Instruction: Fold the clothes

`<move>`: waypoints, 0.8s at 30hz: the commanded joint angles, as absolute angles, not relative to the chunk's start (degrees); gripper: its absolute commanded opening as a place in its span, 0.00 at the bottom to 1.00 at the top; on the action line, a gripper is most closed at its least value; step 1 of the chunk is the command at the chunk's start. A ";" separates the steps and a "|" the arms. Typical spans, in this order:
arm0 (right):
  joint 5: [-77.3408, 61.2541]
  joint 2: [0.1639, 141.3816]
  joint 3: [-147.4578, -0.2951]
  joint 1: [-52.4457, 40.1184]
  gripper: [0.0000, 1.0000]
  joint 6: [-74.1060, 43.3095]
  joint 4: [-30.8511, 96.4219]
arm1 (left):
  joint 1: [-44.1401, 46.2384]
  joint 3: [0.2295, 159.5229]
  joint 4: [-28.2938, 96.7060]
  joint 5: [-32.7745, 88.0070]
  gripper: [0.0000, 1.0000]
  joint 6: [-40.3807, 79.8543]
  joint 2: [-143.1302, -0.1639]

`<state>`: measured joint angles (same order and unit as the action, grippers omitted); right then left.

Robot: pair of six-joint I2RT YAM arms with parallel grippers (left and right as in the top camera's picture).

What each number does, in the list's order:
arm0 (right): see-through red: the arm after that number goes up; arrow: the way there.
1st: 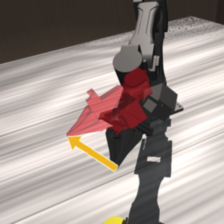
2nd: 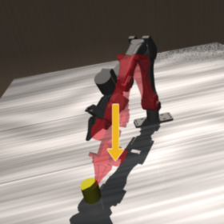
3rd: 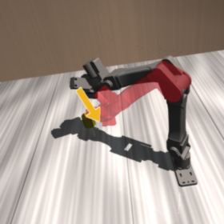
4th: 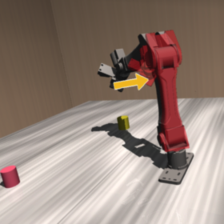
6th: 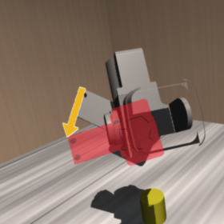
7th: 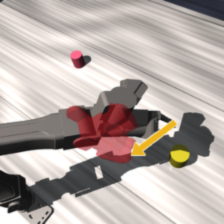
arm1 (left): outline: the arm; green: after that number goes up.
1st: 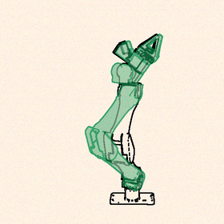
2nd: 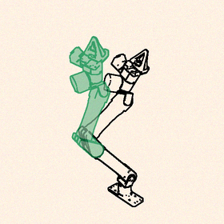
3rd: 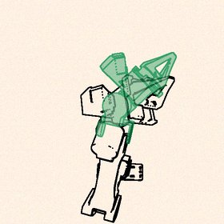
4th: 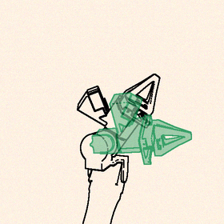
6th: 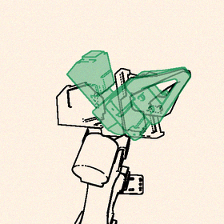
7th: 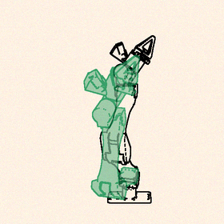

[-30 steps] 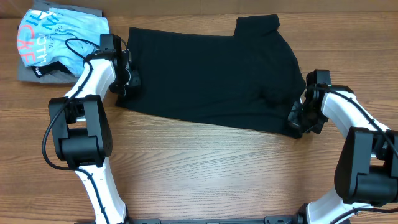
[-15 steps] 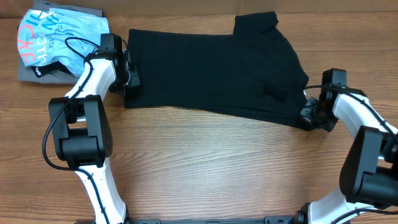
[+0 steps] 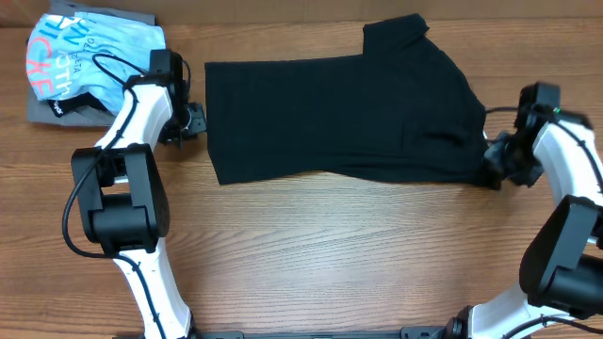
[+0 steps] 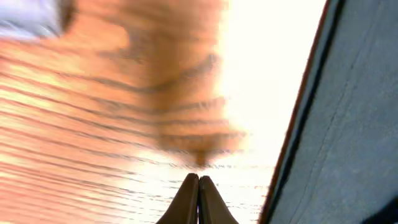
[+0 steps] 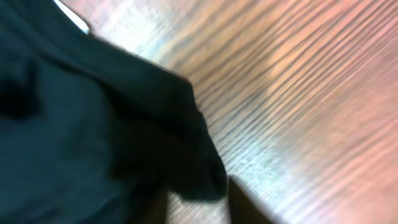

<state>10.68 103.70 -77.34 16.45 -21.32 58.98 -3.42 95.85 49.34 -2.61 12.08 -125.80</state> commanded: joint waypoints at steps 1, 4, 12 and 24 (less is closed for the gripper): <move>11.94 103.61 -85.03 16.14 0.94 -21.28 62.15 | -3.73 99.92 50.39 -4.47 0.04 14.06 -123.13; 9.63 103.61 -89.62 16.14 1.00 -21.26 64.20 | -3.73 100.86 50.92 -4.03 0.04 14.90 -121.73; -4.12 103.77 -89.97 16.03 1.00 -19.07 56.75 | -2.94 100.22 51.40 6.37 0.12 14.76 -121.19; -9.10 109.54 -89.93 11.60 1.00 -17.76 54.54 | 2.72 96.92 50.63 7.44 0.57 10.26 -121.60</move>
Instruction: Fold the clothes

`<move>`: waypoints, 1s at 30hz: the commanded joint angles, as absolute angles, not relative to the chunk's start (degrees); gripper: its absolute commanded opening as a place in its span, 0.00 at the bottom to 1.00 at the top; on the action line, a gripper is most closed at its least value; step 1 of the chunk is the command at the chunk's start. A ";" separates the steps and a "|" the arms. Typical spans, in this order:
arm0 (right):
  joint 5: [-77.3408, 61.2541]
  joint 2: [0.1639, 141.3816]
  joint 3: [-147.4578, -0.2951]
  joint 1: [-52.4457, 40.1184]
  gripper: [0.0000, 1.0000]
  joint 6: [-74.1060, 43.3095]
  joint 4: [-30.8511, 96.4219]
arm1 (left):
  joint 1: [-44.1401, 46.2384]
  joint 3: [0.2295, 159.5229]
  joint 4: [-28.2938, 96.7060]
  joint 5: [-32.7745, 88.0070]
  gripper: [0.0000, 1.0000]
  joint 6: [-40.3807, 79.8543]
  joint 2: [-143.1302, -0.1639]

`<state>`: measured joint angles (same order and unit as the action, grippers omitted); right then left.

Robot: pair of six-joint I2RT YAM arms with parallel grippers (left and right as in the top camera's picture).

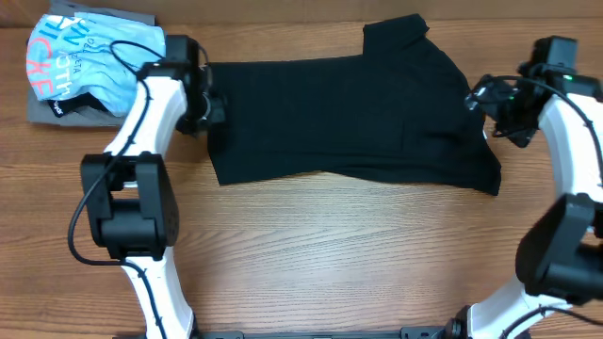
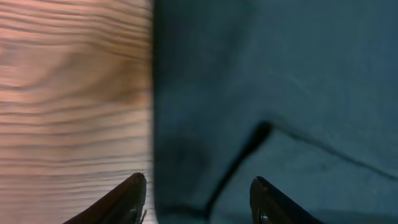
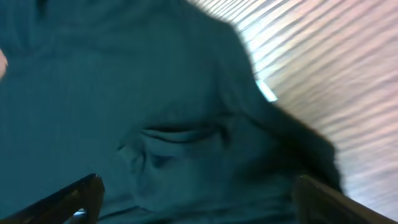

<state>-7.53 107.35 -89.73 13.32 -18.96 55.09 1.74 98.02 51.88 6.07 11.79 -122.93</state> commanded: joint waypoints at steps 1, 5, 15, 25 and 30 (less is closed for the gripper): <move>-9.13 110.28 -89.93 11.03 1.00 -17.78 54.24 | 2.96 96.79 49.71 7.77 0.57 10.26 -121.60; -9.10 112.95 -89.93 9.06 1.00 -17.80 53.47 | 3.66 96.77 45.84 10.55 0.59 8.75 -121.62; -9.08 114.96 -89.93 8.03 1.00 -17.76 53.23 | 4.16 96.77 39.99 15.68 0.66 0.89 -123.24; -9.08 114.96 -89.93 8.03 1.00 -17.56 53.21 | 4.21 96.77 40.36 20.80 0.68 -4.82 -126.52; -9.08 114.96 -89.93 8.03 1.00 -17.54 53.43 | 4.19 96.77 41.01 20.25 0.69 -5.82 -127.90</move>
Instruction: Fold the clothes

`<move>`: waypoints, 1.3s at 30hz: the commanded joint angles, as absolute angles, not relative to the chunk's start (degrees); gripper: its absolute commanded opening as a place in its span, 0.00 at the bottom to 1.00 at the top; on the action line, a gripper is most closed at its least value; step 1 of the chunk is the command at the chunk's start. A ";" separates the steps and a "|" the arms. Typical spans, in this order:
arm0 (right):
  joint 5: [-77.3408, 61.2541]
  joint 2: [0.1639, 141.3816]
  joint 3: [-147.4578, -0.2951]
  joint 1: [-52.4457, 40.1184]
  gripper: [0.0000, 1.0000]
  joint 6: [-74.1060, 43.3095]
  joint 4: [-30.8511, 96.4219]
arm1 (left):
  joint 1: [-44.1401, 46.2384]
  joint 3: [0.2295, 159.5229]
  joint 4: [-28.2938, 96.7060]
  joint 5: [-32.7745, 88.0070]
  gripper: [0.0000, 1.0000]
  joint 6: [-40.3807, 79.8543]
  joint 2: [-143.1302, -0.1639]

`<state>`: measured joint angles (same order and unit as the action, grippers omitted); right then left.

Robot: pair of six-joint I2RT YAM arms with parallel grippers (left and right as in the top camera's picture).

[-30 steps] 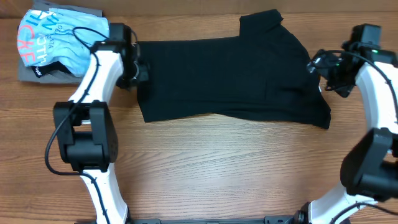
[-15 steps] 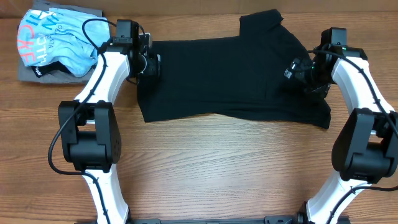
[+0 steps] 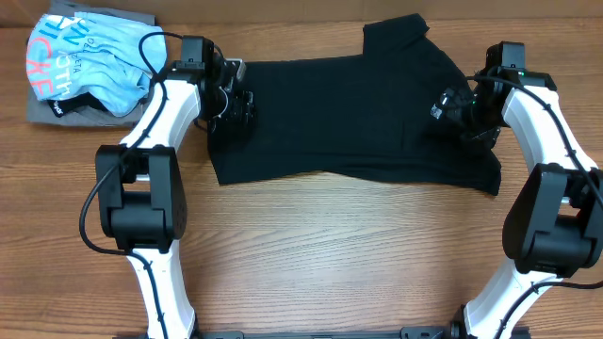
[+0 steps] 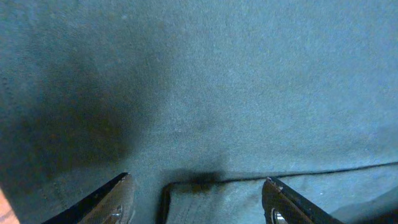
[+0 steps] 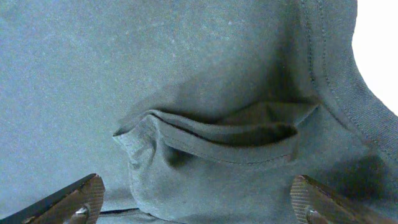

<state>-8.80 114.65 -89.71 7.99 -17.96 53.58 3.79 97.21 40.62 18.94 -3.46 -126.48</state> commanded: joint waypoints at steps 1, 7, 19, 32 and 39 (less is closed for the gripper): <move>-9.06 114.96 -89.93 8.03 1.00 -17.54 53.56 | 4.21 96.77 41.43 20.43 0.68 -5.87 -128.22; -9.06 114.96 -89.93 8.03 1.00 -17.54 53.74 | 4.19 96.77 42.63 20.64 0.69 -6.92 -130.15; -7.35 114.96 -89.93 8.03 0.99 -17.56 54.24 | 4.19 96.99 42.41 20.47 0.17 -6.87 -130.23; -10.52 114.89 -90.08 7.99 1.00 -16.05 53.43 | 4.10 102.26 47.90 16.67 0.04 -3.64 -129.38; -18.11 114.91 -90.06 7.92 0.99 -22.17 54.68 | 4.10 105.84 51.22 15.22 0.04 -2.96 -128.05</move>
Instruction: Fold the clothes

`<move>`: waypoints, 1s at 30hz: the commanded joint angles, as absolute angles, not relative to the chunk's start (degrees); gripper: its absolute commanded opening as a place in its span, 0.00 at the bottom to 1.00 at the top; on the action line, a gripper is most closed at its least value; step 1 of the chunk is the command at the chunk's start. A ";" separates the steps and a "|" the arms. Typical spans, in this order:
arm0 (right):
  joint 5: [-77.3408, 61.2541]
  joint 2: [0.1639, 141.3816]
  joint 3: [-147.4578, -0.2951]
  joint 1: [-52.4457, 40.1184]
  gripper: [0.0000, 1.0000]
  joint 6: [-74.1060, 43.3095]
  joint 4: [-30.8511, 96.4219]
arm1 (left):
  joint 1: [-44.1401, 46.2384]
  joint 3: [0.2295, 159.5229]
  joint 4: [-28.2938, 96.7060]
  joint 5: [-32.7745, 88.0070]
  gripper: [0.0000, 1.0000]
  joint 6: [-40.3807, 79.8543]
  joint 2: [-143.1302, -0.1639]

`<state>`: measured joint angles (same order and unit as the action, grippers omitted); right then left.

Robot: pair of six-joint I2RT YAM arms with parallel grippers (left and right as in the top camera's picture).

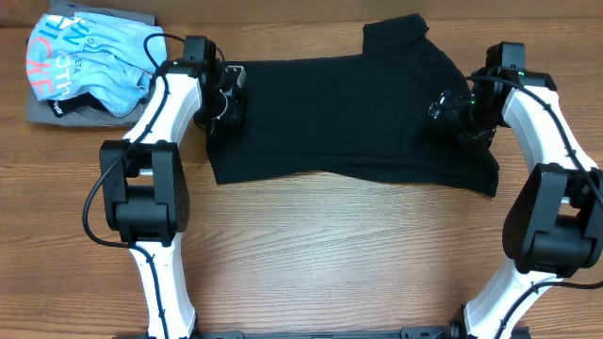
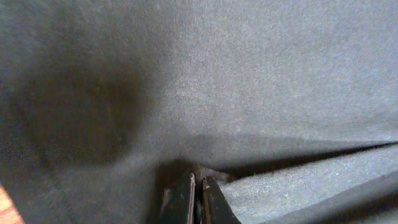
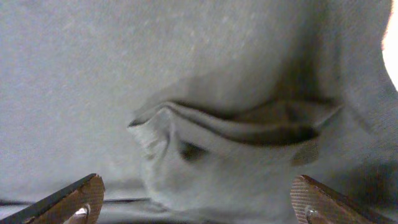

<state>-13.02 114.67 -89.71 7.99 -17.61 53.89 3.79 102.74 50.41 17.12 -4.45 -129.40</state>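
Note:
A black T-shirt lies spread flat across the far half of the table, its hem to the left and its collar end to the right. My left gripper sits on the shirt's left end. In the left wrist view the left gripper is shut, with a raised fold of the black cloth pinched at its tips. My right gripper hovers over the shirt's right part. It stands wide open above a puckered fold of cloth, nothing between its fingers.
A folded light-blue printed shirt lies on a grey garment at the far left corner, just left of my left arm. The wooden table stretches in front of the black shirt.
My left gripper, open over the shirt's left end before, is now shut on a fold of the cloth there. The right gripper stays open over the same pucker, barely shifted.
First my left gripper was shut on bare wood beside the shirt's left edge, the right one at its lower right corner. Then both were open at the shirt's edges, then further in over the cloth. Now the left has shut on the fabric.

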 commanded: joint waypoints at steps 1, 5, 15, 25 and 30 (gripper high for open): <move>-18.85 114.91 -90.06 7.73 0.99 -23.42 55.11 | 4.10 106.30 51.64 14.55 0.04 -2.11 -127.85; -18.83 114.91 -90.06 5.69 0.99 -24.27 55.09 | 4.08 107.55 52.90 11.97 0.04 -1.04 -127.57; -3.46 115.15 -90.06 2.15 0.97 -28.71 53.39 | 4.10 111.33 60.05 6.79 0.04 -0.62 -127.39; -2.17 117.62 -90.06 2.74 0.93 -35.99 56.03 | 4.10 111.61 60.84 5.34 0.04 -0.62 -127.37; -0.05 120.51 -90.06 2.74 0.92 -38.17 54.39 | 4.10 111.61 60.90 5.34 0.04 -0.64 -127.37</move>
<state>-2.48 118.41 -89.71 2.63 -35.42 55.27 3.79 110.00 60.69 6.59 -1.41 -129.34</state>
